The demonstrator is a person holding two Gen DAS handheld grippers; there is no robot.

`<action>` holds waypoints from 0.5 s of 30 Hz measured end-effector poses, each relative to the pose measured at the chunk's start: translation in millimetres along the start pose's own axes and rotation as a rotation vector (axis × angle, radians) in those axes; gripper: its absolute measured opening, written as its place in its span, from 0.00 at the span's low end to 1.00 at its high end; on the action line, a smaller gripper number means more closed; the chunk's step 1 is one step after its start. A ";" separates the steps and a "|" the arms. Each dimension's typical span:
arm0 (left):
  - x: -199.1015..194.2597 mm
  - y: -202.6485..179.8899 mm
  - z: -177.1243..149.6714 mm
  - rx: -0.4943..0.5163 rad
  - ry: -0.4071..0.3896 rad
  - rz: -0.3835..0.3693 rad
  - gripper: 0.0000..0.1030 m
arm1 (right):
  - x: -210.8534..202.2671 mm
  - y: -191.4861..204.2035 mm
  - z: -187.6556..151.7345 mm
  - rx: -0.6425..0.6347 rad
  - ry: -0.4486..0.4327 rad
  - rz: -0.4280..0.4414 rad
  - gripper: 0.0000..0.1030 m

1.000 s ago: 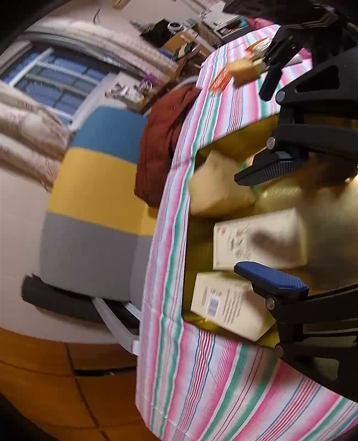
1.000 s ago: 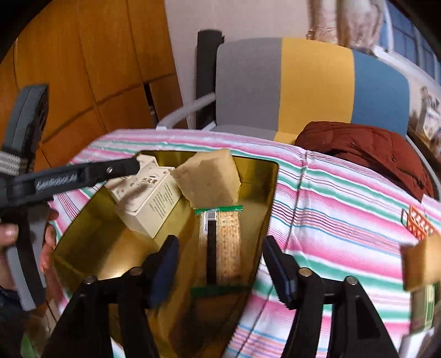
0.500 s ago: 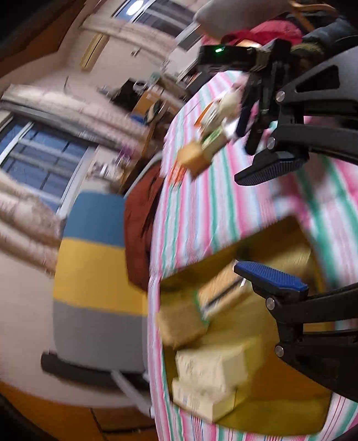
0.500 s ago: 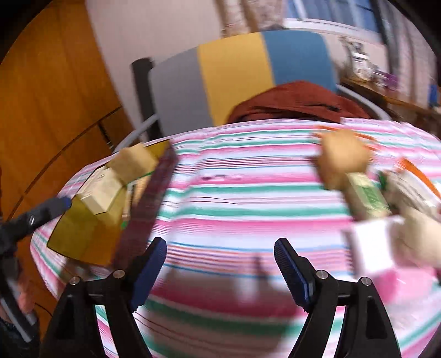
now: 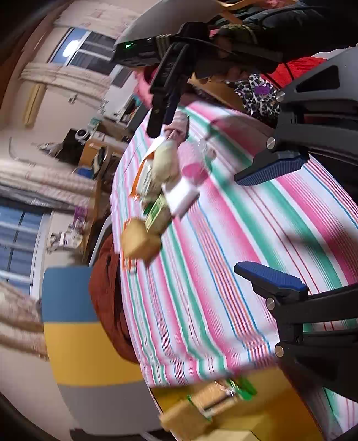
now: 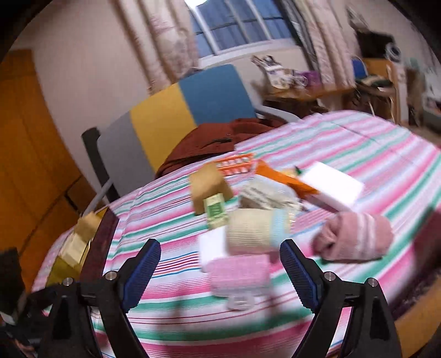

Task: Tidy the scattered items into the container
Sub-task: 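Withdraw both tools from the tray toward the remaining items, then grasp the pink hair roller with left tool while right tool grasps cream sock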

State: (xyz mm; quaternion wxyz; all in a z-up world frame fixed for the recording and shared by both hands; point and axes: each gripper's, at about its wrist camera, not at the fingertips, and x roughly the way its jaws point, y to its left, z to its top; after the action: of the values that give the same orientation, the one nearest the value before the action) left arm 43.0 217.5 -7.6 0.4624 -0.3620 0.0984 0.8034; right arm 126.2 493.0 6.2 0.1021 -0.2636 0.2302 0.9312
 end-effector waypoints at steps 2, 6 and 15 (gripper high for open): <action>9.9 -9.3 1.4 0.017 0.020 -0.017 0.57 | 0.4 -8.4 2.3 0.004 -0.003 -0.019 0.89; 30.5 -20.6 -1.5 0.025 0.062 -0.042 0.57 | 7.3 0.4 0.6 -0.125 -0.002 -0.087 0.98; 53.8 -21.7 -9.5 0.032 0.124 -0.046 0.57 | 44.0 1.5 6.3 -0.190 0.045 -0.113 0.99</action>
State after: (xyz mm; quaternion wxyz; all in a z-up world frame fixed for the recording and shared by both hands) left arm 48.6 260.9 -46.7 0.4793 -0.4059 0.1314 0.7670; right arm 86.0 497.7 -12.3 0.1240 -0.3054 0.1276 0.9355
